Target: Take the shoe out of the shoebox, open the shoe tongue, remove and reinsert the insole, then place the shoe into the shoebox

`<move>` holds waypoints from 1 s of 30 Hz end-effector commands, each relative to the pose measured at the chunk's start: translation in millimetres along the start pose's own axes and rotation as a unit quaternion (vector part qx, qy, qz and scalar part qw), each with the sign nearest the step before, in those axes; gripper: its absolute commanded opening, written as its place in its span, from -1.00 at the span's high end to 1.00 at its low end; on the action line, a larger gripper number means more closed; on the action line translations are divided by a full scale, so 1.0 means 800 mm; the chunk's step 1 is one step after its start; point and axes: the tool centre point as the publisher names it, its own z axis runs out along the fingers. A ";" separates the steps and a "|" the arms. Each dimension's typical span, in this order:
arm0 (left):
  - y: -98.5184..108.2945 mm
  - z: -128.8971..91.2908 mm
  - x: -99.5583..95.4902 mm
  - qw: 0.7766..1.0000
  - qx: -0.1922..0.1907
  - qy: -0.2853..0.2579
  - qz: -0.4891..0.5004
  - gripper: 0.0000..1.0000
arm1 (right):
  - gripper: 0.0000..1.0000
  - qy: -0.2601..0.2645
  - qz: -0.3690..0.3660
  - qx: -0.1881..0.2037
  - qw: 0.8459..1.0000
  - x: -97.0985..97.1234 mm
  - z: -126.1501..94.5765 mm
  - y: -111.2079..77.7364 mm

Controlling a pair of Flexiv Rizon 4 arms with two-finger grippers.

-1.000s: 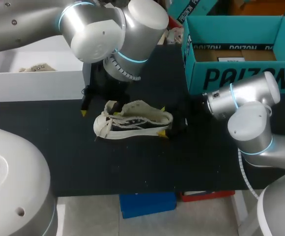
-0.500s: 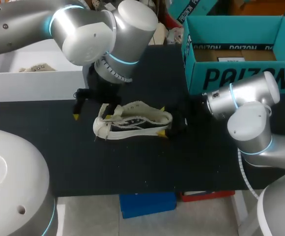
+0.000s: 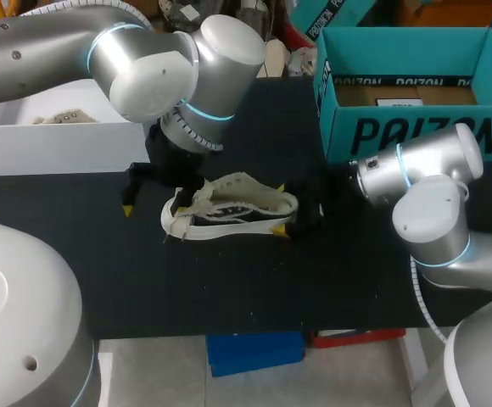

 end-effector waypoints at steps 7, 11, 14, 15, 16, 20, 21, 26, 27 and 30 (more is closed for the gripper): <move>0.011 -0.072 -0.007 0.962 0.087 0.207 0.153 -1.00 | 1.00 0.000 0.001 0.001 1.000 -0.002 0.003 -0.002; 0.028 -0.133 -0.006 0.890 0.144 0.321 0.290 -0.47 | 1.00 0.000 0.001 0.001 1.000 -0.002 0.003 -0.002; 0.042 -0.168 0.000 0.780 0.162 0.412 0.443 1.00 | 1.00 0.000 0.001 0.001 1.000 -0.002 0.003 -0.002; 0.046 -0.176 0.003 0.756 0.159 0.421 0.475 1.00 | 1.00 0.000 0.001 0.001 1.000 -0.002 0.003 -0.002; 0.049 -0.181 0.006 0.745 0.161 0.417 0.495 1.00 | 1.00 0.000 0.001 0.001 1.000 -0.002 0.003 -0.002; 0.048 -0.192 0.024 0.701 0.162 0.428 0.548 1.00 | 1.00 0.000 0.001 0.001 1.000 -0.002 0.003 -0.002; 0.047 -0.194 0.031 0.689 0.168 0.429 0.559 1.00 | 1.00 0.000 0.001 0.001 1.000 -0.002 0.003 -0.002; 0.044 -0.197 0.046 0.630 0.186 0.436 0.615 1.00 | 1.00 0.000 0.001 0.001 1.000 -0.002 0.003 -0.002; 0.044 -0.197 0.046 0.619 0.188 0.441 0.622 1.00 | 1.00 0.000 0.001 0.001 1.000 -0.002 0.003 -0.002; 0.044 -0.197 0.046 0.584 0.192 0.454 0.645 1.00 | 1.00 0.000 0.001 0.001 1.000 -0.002 0.003 -0.002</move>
